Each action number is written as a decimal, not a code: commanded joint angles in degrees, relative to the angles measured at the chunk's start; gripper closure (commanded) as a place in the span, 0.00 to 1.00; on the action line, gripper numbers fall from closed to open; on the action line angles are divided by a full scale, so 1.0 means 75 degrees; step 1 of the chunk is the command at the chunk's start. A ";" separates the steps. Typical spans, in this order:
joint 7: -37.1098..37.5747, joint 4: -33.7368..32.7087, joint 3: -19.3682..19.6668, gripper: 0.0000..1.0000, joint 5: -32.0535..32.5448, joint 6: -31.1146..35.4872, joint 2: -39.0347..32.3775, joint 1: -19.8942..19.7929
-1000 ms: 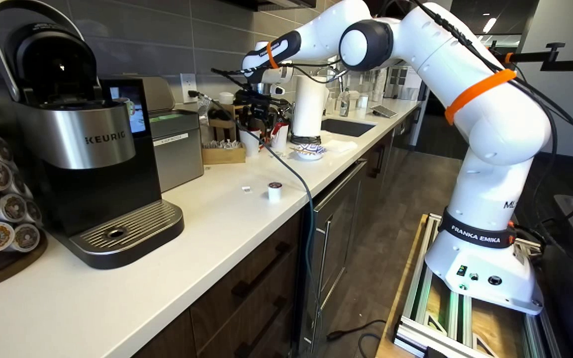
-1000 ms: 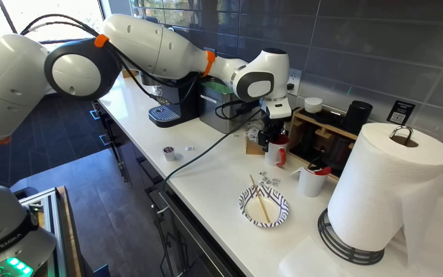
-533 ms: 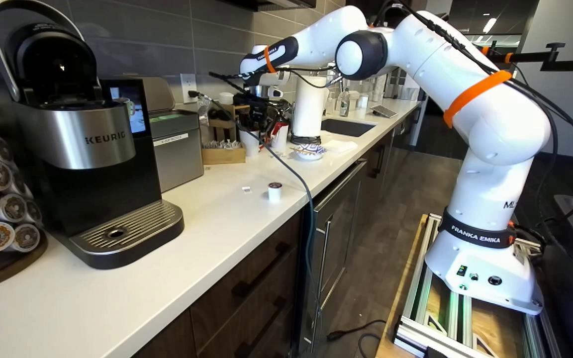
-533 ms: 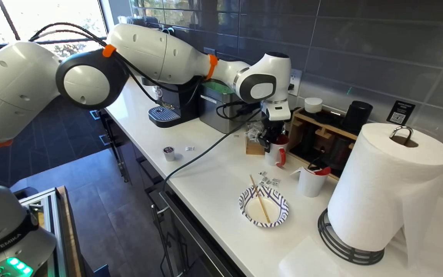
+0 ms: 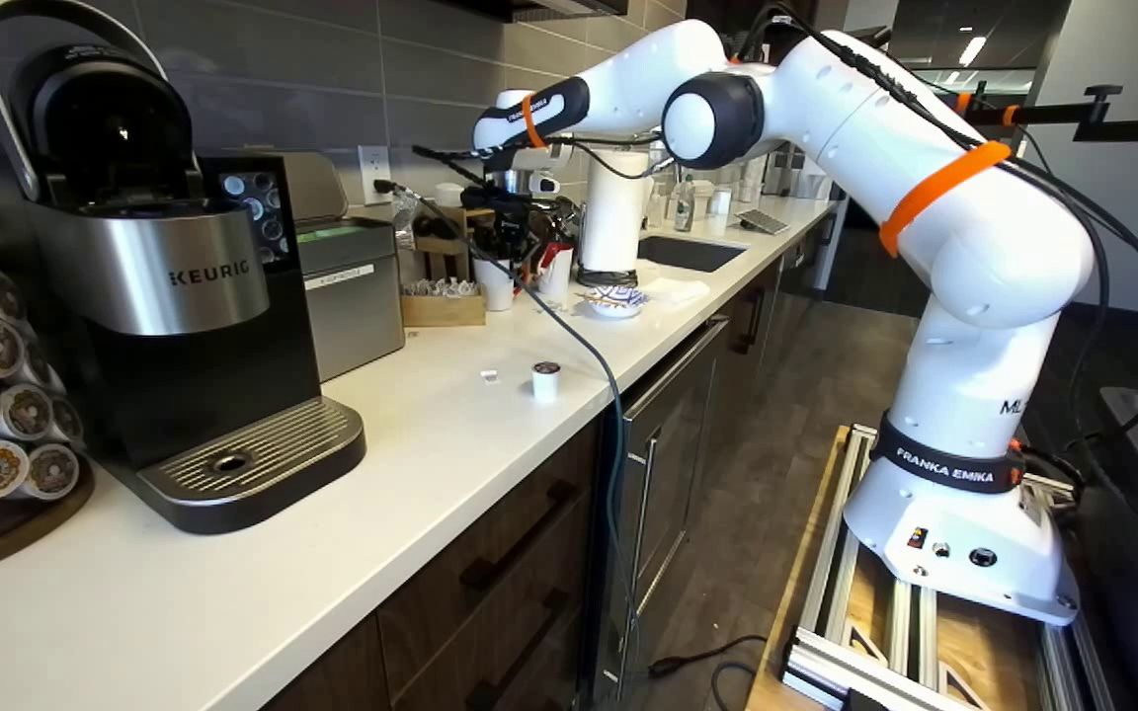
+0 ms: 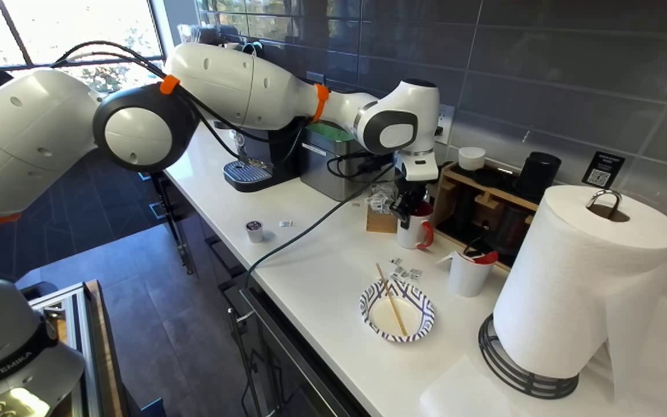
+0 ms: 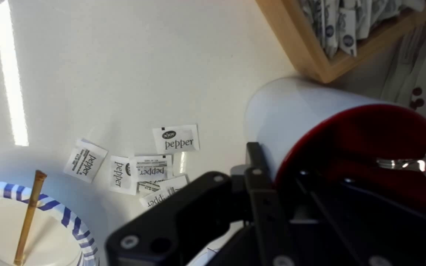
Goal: Swap the small crate and cup's places
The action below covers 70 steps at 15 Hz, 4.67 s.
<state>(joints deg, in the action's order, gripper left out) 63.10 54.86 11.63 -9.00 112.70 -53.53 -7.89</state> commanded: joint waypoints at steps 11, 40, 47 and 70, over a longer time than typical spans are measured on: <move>-0.2111 0.2811 -0.0064 0.97 -0.0117 0.1890 0.1929 -0.0227; -0.5905 0.8598 -0.1498 0.97 0.1554 0.1736 0.7670 0.0798; -0.6432 0.7893 -0.1869 0.97 0.1170 0.1668 0.6752 0.1210; -0.5845 0.6372 -0.1387 0.97 0.0812 0.2890 0.4130 0.1568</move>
<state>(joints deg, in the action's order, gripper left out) 15.48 102.24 -0.72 -5.63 131.83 -22.40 2.24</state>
